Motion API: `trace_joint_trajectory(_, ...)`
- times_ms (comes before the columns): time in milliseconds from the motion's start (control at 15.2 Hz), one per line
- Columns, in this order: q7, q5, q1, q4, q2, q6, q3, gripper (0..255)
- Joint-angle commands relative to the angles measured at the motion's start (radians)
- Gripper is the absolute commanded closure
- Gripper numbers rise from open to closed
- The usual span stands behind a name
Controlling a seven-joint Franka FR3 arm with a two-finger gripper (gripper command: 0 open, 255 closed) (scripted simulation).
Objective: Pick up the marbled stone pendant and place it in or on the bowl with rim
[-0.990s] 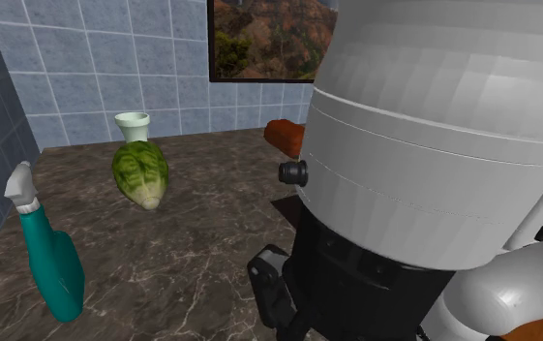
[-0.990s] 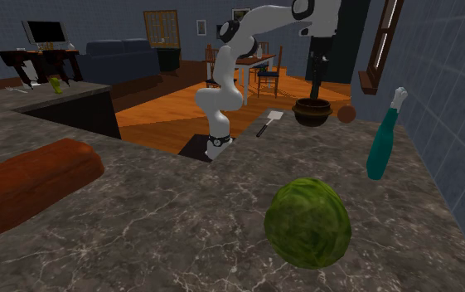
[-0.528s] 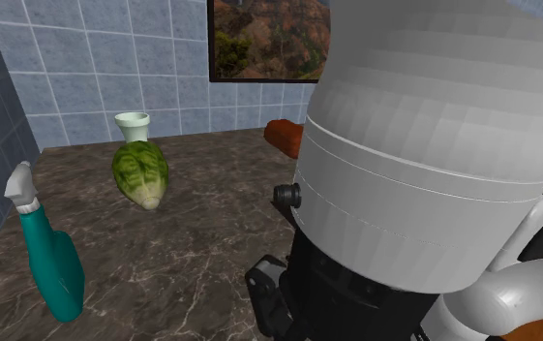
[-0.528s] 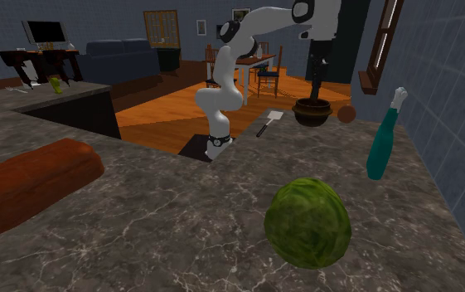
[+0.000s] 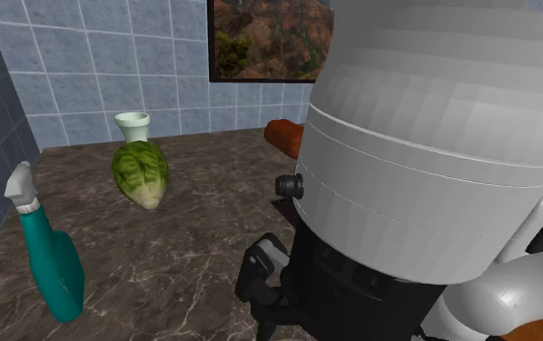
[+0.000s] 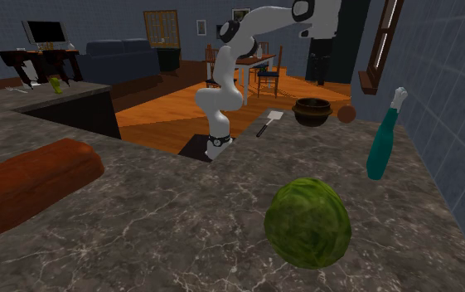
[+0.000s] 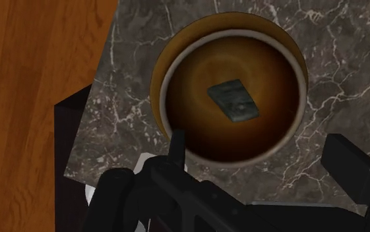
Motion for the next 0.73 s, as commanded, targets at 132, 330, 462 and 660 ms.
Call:
trace_joint_trajectory(132, 0.028, -0.033, -0.028, 0.14, 0.05, -0.096, -0.013, 0)
trace_joint_trajectory(330, 0.028, -0.033, -0.028, 0.14, 0.05, -0.096, -0.013, 0)
trace_joint_trajectory(462, 0.028, -0.033, -0.028, 0.14, 0.05, -0.096, -0.013, 0)
trace_joint_trajectory(660, 0.028, -0.033, -0.028, 0.14, 0.05, -0.095, -0.013, 0)
